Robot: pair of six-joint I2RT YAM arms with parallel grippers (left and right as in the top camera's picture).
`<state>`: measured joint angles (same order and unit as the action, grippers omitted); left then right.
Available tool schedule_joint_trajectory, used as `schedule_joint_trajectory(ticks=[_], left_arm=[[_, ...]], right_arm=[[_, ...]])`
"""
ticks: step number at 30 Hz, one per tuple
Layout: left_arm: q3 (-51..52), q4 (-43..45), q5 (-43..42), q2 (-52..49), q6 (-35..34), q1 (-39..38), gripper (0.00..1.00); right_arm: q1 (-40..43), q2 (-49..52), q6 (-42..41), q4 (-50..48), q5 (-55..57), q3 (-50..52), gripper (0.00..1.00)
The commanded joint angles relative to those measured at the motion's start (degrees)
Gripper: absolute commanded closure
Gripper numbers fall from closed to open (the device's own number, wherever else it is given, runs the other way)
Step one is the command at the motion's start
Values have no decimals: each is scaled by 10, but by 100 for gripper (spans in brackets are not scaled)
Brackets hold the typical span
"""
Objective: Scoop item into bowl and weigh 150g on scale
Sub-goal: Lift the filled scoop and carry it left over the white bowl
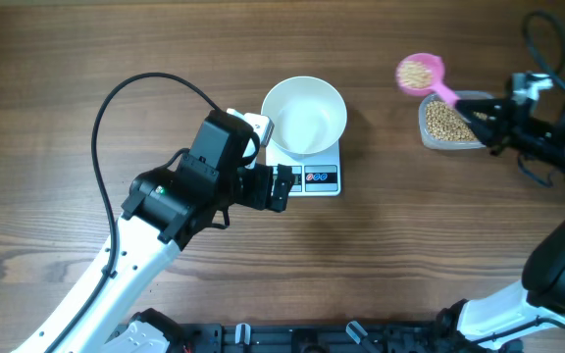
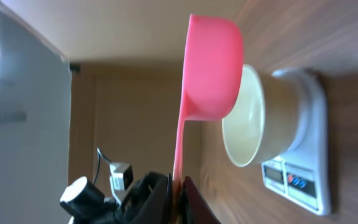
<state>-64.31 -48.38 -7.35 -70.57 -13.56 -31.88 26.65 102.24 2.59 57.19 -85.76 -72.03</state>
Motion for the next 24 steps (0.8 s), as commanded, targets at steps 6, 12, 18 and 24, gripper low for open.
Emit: schedule_joint_trajectory(ticks=[6,12,18,24], left_arm=[[2,2,5,0,12,-3,0],[2,2,5,0,12,-3,0],[2,2,5,0,12,-3,0],[2,2,5,0,12,-3,0]], right_arm=[[-100,13,-60,-58,-26,4,96],[-146,13,-126,-130,25,4,96],[-185,13,-164,-191,78,4,96],[-223,13,-165,-234,136,4,96]])
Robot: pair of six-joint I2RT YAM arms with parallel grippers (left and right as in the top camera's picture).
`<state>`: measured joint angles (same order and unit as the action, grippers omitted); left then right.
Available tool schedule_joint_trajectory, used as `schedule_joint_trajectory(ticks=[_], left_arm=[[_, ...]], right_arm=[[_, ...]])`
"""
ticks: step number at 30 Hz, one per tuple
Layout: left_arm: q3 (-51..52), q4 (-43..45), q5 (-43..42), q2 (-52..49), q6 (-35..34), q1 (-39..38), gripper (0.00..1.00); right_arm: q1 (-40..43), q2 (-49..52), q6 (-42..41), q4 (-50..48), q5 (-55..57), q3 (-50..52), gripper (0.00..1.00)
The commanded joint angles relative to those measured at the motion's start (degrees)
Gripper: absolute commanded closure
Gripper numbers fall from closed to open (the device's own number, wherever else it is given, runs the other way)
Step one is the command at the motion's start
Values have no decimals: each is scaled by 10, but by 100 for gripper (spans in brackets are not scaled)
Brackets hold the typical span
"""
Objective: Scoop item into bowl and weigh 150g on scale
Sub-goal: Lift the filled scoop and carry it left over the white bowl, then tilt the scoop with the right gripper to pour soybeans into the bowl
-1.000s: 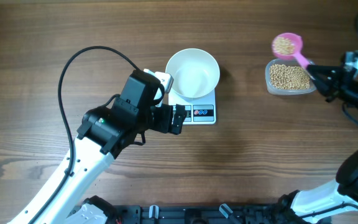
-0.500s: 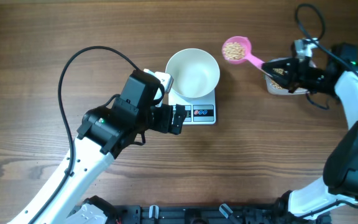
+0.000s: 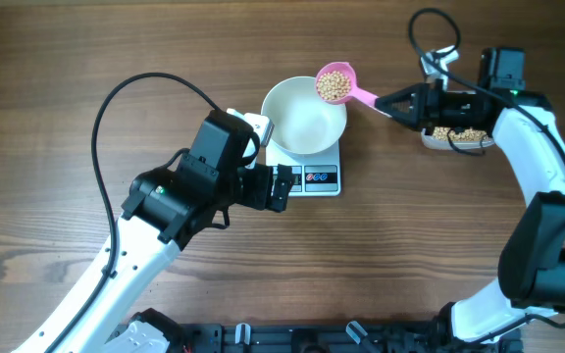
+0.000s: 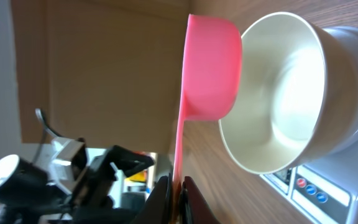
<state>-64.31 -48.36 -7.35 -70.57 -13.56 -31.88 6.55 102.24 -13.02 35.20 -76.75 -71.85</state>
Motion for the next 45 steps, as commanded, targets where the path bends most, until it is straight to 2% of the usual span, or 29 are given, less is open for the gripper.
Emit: schedule_joint_trajectory(ticks=[1,9,14,31,45], left_arm=[[2,1,5,0,12,-3,0],[2,1,5,0,12,-3,0],[2,1,5,0,12,-3,0],[2,1,5,0,12,-3,0],[2,1,5,0,12,-3,0]], right_arm=[[-27,13,-7,-17,53,2,96],[-82,7,9,-85,86,2,95],[-105,-14,15,-86,172,2,95],[-200,-100,126,-60,450,2,96],[-231,-114,163,-67,504,1,96]])
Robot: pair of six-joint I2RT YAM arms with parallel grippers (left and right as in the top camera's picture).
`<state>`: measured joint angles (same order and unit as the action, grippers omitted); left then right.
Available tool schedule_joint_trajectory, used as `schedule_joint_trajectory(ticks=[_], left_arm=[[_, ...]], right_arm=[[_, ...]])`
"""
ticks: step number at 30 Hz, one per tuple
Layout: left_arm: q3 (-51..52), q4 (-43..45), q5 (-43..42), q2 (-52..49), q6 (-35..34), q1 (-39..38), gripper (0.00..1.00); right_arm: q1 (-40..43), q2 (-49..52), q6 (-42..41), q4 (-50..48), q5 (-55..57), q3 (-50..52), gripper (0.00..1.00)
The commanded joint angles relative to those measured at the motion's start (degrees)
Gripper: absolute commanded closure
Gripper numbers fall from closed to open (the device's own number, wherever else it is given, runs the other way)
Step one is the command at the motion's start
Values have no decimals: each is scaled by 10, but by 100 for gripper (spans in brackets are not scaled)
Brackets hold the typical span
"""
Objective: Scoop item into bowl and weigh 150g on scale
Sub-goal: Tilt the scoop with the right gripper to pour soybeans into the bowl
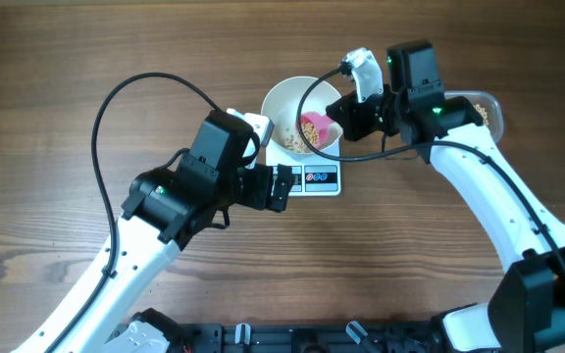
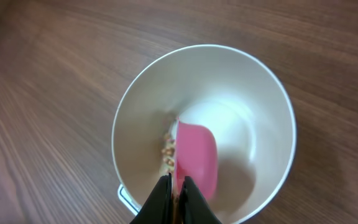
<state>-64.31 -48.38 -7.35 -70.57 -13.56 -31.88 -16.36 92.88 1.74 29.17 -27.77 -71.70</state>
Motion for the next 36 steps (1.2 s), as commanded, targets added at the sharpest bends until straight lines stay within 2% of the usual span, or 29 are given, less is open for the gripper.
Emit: schedule_joint_trajectory(ticks=[1,5,12,17,21,36], left_arm=[[2,2,5,0,12,-3,0],[2,2,5,0,12,-3,0],[2,2,5,0,12,-3,0],[2,2,5,0,12,-3,0],[2,2,5,0,12,-3,0],[2,2,5,0,12,-3,0]], right_arm=[[-3,-23,29,-10,14,-1,96],[-13,-24,58,-22,15,-1,96],[-37,-24,63,-54,57,-1,95],[-52,-24,103,-76,83,-1,96],[-57,-24,103,-94,115,-1,96],[-57,-25,117,-146,114,-1,96]])
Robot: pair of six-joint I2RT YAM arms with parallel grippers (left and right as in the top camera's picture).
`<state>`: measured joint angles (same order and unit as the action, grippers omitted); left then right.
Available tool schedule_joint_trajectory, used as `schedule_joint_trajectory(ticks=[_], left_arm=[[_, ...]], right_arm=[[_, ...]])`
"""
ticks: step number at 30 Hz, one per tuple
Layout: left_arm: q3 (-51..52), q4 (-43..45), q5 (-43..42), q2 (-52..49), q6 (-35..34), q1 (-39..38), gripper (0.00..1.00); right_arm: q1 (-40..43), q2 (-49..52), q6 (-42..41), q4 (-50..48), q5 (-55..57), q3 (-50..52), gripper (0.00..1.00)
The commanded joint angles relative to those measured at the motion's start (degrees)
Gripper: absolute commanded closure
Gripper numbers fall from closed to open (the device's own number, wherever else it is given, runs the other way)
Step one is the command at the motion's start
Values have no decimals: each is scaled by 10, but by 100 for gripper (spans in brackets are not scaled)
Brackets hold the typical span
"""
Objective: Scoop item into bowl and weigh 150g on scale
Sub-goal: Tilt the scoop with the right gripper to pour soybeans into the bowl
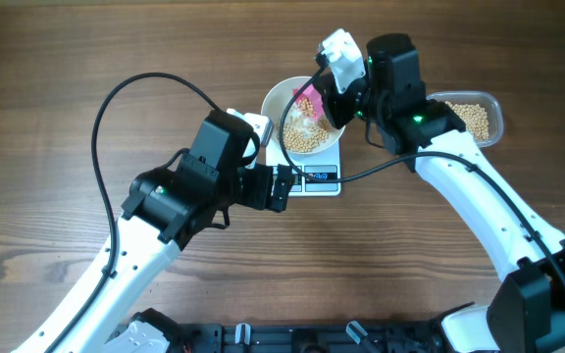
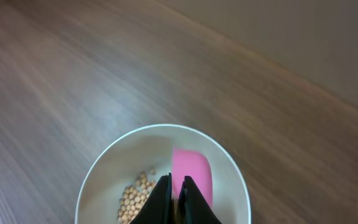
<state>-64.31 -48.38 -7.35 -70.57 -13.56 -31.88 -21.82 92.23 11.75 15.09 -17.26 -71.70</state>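
A white bowl (image 1: 288, 135) stands on the small white scale (image 1: 320, 179) at the table's middle, with a heap of tan beans (image 1: 304, 137) in it. My right gripper (image 2: 178, 198) is shut on the handle of the pink scoop (image 2: 192, 176), which hangs turned on its side over the bowl (image 2: 104, 175); its cup shows pink (image 1: 306, 101) at the bowl's far rim. Loose beans (image 2: 135, 199) lie at the bowl's left. My left gripper (image 1: 284, 186) rests just left of the scale's display, its fingers close together with nothing between them.
A clear tub of beans (image 1: 471, 118) sits at the back right, beyond my right arm. A black cable loops over the table at the left, behind my left arm.
The scoop has risen out of the bowl's inside to above its far rim, and the beans now lie heaped in the bowl. My right wrist sits higher. The left arm is unmoved.
My right gripper held the scoop full of beans above the tub at the right. It then had the full scoop at the bowl's far rim. After that the scoop was tipped inside the bowl with beans falling out, and now it hangs emptied above them.
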Motion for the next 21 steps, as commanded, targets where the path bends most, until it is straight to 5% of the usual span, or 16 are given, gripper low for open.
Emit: schedule_joint_trajectory(ticks=[1,21], left_arm=[[2,2,5,0,12,-3,0],[2,2,5,0,12,-3,0]], right_arm=[[-3,-19,18,-5,9,-1,96],[-9,-34,97,-30,8,-1,96]])
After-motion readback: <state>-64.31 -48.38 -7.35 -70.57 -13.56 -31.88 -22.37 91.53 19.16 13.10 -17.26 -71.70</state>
